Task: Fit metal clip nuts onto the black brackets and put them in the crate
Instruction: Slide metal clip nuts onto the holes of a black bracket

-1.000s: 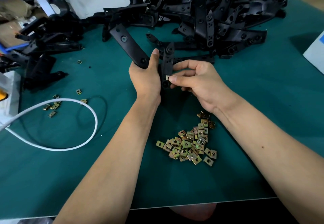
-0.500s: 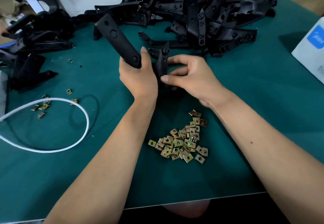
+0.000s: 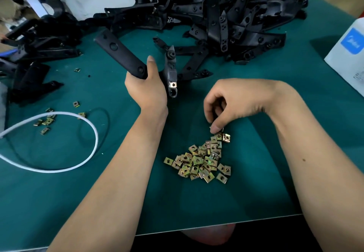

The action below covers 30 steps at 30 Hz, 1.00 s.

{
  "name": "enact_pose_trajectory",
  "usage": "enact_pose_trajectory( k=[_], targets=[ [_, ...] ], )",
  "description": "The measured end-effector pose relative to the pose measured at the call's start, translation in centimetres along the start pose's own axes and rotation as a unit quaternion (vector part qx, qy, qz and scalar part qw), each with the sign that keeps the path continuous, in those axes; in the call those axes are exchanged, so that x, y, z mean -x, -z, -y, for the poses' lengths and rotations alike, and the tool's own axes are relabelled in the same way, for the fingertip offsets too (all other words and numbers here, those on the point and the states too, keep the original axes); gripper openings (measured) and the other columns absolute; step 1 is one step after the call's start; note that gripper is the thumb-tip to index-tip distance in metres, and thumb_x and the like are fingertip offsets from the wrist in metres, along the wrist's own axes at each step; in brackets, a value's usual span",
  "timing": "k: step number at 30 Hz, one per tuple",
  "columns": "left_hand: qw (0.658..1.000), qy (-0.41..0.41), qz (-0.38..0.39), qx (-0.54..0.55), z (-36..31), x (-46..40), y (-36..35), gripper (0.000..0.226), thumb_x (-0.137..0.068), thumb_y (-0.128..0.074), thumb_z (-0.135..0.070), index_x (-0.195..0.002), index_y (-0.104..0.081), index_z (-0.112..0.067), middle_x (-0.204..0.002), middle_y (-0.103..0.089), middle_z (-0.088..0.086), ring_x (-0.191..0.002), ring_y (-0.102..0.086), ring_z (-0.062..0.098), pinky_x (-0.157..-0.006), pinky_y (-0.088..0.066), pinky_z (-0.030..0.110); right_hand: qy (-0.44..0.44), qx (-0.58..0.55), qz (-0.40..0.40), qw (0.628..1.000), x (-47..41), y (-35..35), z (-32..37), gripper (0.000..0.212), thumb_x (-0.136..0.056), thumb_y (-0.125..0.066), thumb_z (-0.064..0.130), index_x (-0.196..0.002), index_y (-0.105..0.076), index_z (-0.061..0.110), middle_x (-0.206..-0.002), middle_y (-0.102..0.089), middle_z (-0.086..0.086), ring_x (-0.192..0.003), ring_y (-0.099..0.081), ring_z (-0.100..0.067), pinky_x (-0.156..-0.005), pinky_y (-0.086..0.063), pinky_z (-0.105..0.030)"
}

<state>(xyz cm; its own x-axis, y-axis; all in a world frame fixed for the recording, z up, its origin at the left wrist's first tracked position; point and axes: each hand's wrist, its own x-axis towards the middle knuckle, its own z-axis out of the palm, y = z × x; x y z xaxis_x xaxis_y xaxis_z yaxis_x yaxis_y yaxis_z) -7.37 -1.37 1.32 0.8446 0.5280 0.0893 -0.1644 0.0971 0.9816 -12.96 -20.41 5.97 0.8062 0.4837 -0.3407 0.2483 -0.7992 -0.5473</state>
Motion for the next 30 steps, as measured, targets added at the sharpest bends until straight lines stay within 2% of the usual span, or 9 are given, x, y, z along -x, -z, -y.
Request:
enact_pose_trajectory(
  k=[4,8,11,14,18,22,26,30],
  targets=[
    [1.000,-0.004,0.004,0.005,0.0,0.0,0.0,0.046,-0.094,-0.070,-0.029,-0.068,-0.034,-0.019,-0.064,-0.039,-0.003,-0.063,-0.039,0.016,-0.060,-0.037,0.035,-0.013,0.055,0.017,0.998,-0.6,-0.8,1.0,0.016,-0.076,-0.090,0.035,-0.076,-0.075,0.028,-0.070,-0.071,0.014,-0.060,-0.061,0.001,-0.053,-0.045,-0.018],
    [1.000,-0.008,0.009,-0.002,0.0,0.0,0.0,0.046,-0.093,-0.070,-0.030,-0.067,-0.033,-0.020,-0.063,-0.038,-0.005,-0.061,-0.038,0.014,-0.058,-0.037,0.032,-0.011,0.051,-0.069,0.996,-0.9,-0.8,1.0,0.015,-0.084,-0.083,0.033,-0.079,-0.072,0.025,-0.071,-0.072,0.018,-0.066,-0.063,0.002,-0.058,-0.045,-0.019],
    [1.000,-0.001,0.024,0.001,0.1,0.0,-0.1,0.048,-0.094,-0.071,-0.029,-0.066,-0.032,-0.021,-0.057,-0.037,-0.011,-0.055,-0.037,0.010,-0.054,-0.036,0.027,-0.003,-0.022,-0.171,0.985,-1.7,-1.3,0.7,0.015,-0.090,-0.078,0.032,-0.083,-0.070,0.022,-0.074,-0.073,0.007,-0.066,-0.066,-0.007,-0.058,-0.053,-0.027],
    [0.999,0.024,0.037,0.015,0.0,0.1,-0.1,0.049,-0.093,-0.072,-0.029,-0.066,-0.031,-0.022,-0.055,-0.034,-0.014,-0.056,-0.036,0.011,-0.054,-0.035,0.030,-0.011,-0.099,-0.221,0.970,-2.3,-1.9,0.0,0.014,-0.096,-0.073,0.027,-0.087,-0.067,0.018,-0.069,-0.070,0.001,-0.059,-0.068,-0.022,-0.054,-0.057,-0.033],
    [0.998,0.047,0.039,0.035,-0.1,0.0,-0.1,0.050,-0.091,-0.072,-0.028,-0.067,-0.029,-0.023,-0.060,-0.033,-0.007,-0.064,-0.036,0.019,-0.058,-0.034,0.037,-0.010,-0.189,-0.245,0.951,-2.6,-2.0,-0.5,0.009,-0.100,-0.065,0.015,-0.092,-0.066,0.012,-0.078,-0.072,-0.006,-0.065,-0.071,-0.023,-0.052,-0.057,-0.030],
    [0.997,0.054,0.044,0.035,-0.1,-0.2,0.0,0.047,-0.090,-0.072,-0.030,-0.068,-0.031,-0.022,-0.064,-0.035,-0.002,-0.066,-0.036,0.021,-0.059,-0.034,0.040,0.025,-0.328,-0.263,0.907,-2.8,-2.3,-0.1,0.010,-0.102,-0.057,0.000,-0.096,-0.064,0.004,-0.078,-0.075,-0.009,-0.064,-0.067,-0.016,-0.051,-0.054,-0.026],
    [0.997,0.058,0.043,0.029,-0.1,-0.1,0.0,0.045,-0.090,-0.072,-0.031,-0.068,-0.034,-0.022,-0.063,-0.039,-0.003,-0.064,-0.040,0.019,-0.058,-0.037,0.037,0.050,-0.422,-0.277,0.862,-2.8,-2.3,0.1,0.018,-0.098,-0.060,-0.004,-0.111,-0.071,0.004,-0.082,-0.075,-0.012,-0.065,-0.066,-0.014,-0.056,-0.056,-0.024],
    [0.997,0.061,0.045,0.021,-0.1,-0.1,0.0,0.040,-0.091,-0.073,-0.032,-0.069,-0.041,-0.020,-0.062,-0.046,-0.006,-0.062,-0.047,0.015,-0.058,-0.043,0.036,0.068,-0.468,-0.282,0.835,-2.8,-2.4,0.5,0.017,-0.096,-0.065,-0.003,-0.105,-0.077,0.005,-0.085,-0.075,-0.010,-0.067,-0.066,-0.012,-0.059,-0.057,-0.022]
  ],
)
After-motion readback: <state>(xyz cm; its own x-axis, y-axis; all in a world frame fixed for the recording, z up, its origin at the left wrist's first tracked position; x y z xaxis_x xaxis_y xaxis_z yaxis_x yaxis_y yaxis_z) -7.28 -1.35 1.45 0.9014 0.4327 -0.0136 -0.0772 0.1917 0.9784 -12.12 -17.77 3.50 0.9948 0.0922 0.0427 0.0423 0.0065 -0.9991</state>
